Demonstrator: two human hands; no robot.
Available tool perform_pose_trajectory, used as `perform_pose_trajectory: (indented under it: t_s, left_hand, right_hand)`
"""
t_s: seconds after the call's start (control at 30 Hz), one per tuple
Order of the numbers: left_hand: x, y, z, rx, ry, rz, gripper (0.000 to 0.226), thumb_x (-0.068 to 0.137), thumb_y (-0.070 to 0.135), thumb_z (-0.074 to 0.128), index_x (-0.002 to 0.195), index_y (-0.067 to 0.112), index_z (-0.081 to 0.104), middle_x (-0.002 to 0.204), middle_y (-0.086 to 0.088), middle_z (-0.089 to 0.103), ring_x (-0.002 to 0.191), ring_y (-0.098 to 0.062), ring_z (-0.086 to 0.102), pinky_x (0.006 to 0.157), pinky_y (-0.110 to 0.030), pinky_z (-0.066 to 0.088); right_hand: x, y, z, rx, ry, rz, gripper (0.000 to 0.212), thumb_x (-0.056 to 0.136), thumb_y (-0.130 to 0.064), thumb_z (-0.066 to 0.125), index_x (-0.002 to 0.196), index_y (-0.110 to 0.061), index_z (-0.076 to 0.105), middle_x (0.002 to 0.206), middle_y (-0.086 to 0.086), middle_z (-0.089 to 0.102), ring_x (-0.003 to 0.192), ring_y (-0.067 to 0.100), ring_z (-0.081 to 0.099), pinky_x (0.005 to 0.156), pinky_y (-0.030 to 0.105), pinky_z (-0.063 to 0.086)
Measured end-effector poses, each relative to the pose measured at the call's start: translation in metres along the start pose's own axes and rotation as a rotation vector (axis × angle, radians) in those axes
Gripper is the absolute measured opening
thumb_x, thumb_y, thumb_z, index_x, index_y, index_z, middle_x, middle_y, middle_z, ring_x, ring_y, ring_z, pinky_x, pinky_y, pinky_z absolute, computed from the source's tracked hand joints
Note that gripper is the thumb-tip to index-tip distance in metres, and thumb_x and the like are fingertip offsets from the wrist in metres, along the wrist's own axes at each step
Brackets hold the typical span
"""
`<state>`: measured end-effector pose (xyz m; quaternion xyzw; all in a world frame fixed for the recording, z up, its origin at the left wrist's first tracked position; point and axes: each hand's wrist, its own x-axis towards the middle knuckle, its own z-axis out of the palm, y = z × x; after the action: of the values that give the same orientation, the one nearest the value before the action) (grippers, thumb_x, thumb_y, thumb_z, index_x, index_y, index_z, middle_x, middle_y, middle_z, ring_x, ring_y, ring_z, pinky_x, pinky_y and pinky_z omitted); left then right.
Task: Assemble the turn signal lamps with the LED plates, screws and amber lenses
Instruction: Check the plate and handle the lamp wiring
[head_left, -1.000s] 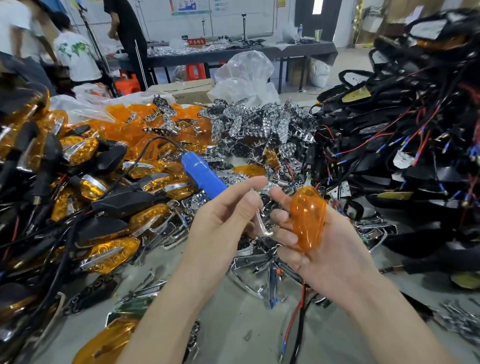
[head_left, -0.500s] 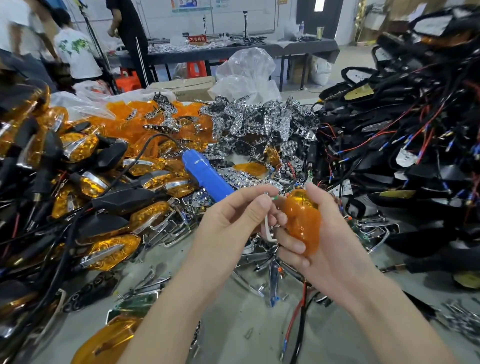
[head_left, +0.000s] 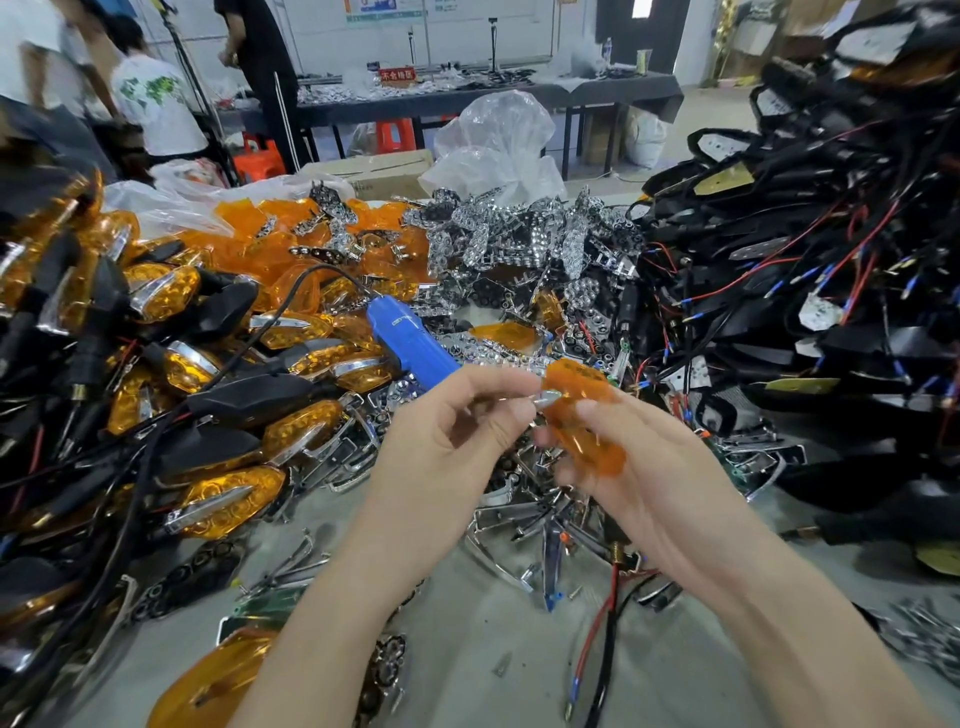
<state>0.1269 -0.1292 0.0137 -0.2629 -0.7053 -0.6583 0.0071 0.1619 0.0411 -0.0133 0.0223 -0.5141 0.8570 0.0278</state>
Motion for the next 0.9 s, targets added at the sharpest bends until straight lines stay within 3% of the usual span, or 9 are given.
perform_pose_trajectory:
  t_s: [0.1,0.17,0.23,0.33,0.57,0.9]
  left_hand:
    - [-0.003,0.002,0.001,0.056,0.003,0.036,0.013,0.091,0.017,0.067,0.099,0.026,0.073,0.087,0.011,0.073,0.083,-0.001,0.066,0.079,-0.014,0.051]
    - [-0.003,0.001,0.000,0.123,0.001,0.060,0.012,0.090,0.022,0.067,0.098,0.029,0.073,0.087,0.013,0.071,0.085,-0.006,0.065,0.080,-0.021,0.051]
    - [-0.004,0.000,0.001,0.202,0.000,0.102,0.016,0.092,0.018,0.068,0.098,0.032,0.072,0.091,0.010,0.070,0.091,-0.016,0.064,0.084,-0.030,0.051]
    - [-0.003,-0.001,0.001,0.302,0.001,0.189,0.018,0.092,0.018,0.068,0.097,0.036,0.070,0.095,0.015,0.068,0.093,-0.017,0.063,0.084,-0.028,0.050]
    - [-0.002,-0.005,-0.001,0.404,-0.006,0.274,0.018,0.090,0.019,0.069,0.098,0.035,0.071,0.099,0.016,0.069,0.100,-0.011,0.060,0.087,-0.020,0.045]
    - [-0.001,-0.012,-0.002,0.473,0.014,0.328,0.013,0.091,0.021,0.068,0.101,0.026,0.075,0.099,0.018,0.068,0.101,-0.009,0.059,0.091,-0.017,0.042]
  right_hand:
    - [0.001,0.002,-0.003,-0.216,0.028,-0.141,0.042,0.090,-0.027,0.070,0.131,-0.018,0.065,0.119,0.003,0.075,0.102,0.019,0.073,0.073,0.024,0.057]
    - [0.003,0.003,-0.004,-0.257,0.042,-0.191,0.043,0.091,-0.032,0.066,0.133,-0.023,0.062,0.121,0.000,0.074,0.104,0.016,0.072,0.079,0.025,0.058]
    - [0.003,0.005,-0.006,-0.233,0.022,-0.211,0.037,0.097,-0.029,0.058,0.133,-0.025,0.064,0.128,0.000,0.072,0.110,0.015,0.070,0.085,0.026,0.057]
    - [0.002,0.006,-0.006,-0.223,-0.019,-0.219,0.039,0.100,-0.023,0.051,0.137,-0.028,0.062,0.135,0.001,0.068,0.124,0.018,0.065,0.096,0.029,0.055]
    - [0.001,0.004,-0.004,-0.333,0.021,-0.284,0.029,0.097,-0.024,0.055,0.126,-0.023,0.059,0.118,-0.001,0.076,0.111,0.016,0.072,0.090,0.024,0.057]
    - [0.000,0.006,-0.006,-0.365,-0.057,-0.258,0.033,0.100,-0.020,0.051,0.130,-0.027,0.061,0.127,-0.008,0.072,0.122,0.012,0.066,0.098,0.023,0.053]
